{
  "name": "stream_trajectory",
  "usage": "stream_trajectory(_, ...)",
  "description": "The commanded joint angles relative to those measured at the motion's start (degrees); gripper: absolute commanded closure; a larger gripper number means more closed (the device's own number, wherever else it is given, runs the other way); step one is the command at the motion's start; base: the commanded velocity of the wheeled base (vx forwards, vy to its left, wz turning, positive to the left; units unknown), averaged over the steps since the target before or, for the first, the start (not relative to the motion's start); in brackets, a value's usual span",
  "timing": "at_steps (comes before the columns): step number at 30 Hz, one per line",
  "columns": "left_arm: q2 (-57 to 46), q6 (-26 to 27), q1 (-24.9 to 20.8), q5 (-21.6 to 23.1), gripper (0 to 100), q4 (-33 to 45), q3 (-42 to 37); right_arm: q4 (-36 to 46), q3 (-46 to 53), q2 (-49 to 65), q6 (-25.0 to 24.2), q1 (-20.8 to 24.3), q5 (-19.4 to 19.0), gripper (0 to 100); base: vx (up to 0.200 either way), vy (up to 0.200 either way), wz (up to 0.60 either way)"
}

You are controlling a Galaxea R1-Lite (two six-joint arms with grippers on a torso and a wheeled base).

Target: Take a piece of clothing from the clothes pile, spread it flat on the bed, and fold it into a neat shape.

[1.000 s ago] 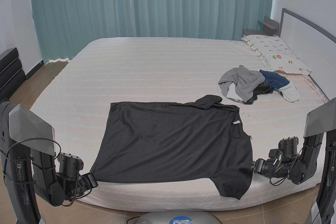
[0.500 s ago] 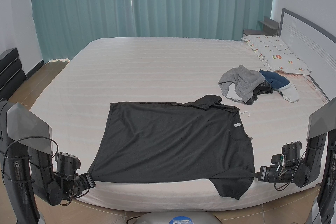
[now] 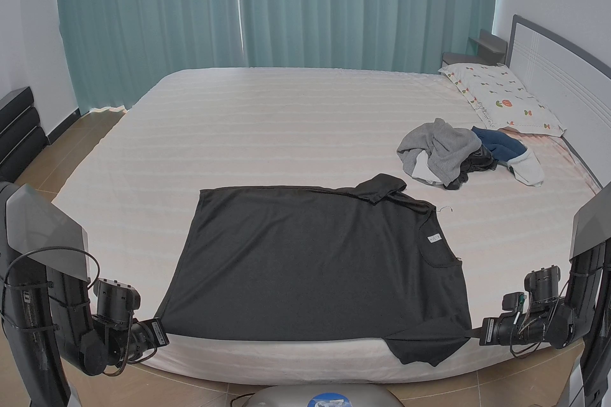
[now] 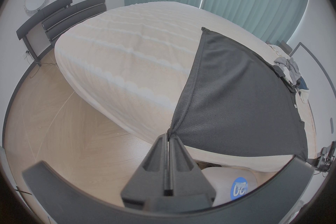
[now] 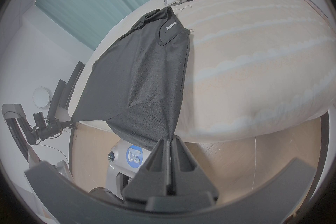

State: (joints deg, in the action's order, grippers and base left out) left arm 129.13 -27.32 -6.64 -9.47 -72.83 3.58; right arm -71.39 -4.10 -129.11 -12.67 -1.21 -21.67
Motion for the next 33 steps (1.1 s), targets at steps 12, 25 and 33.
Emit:
stream_trajectory(12, 2.79, -1.16, -1.71, 0.77, 100, -0.21, 0.46, -2.35, -2.50, -3.43, -0.08, 0.59, 0.23, 100, 0.000, 0.000, 0.00)
stream_trajectory(25, -3.10, -3.71, -1.88, 2.62, 0, -1.97, 0.72, -4.55, -4.69, 4.75, -7.90, -1.69, 0.23, 0, 0.000, 0.000, 0.00)
stream_trajectory(33, -5.56, -9.86, -1.53, 5.69, 0, -2.06, 2.92, -3.85, -7.15, 8.26, -14.05, 0.59, 0.49, 0, 0.000, 0.000, 0.00)
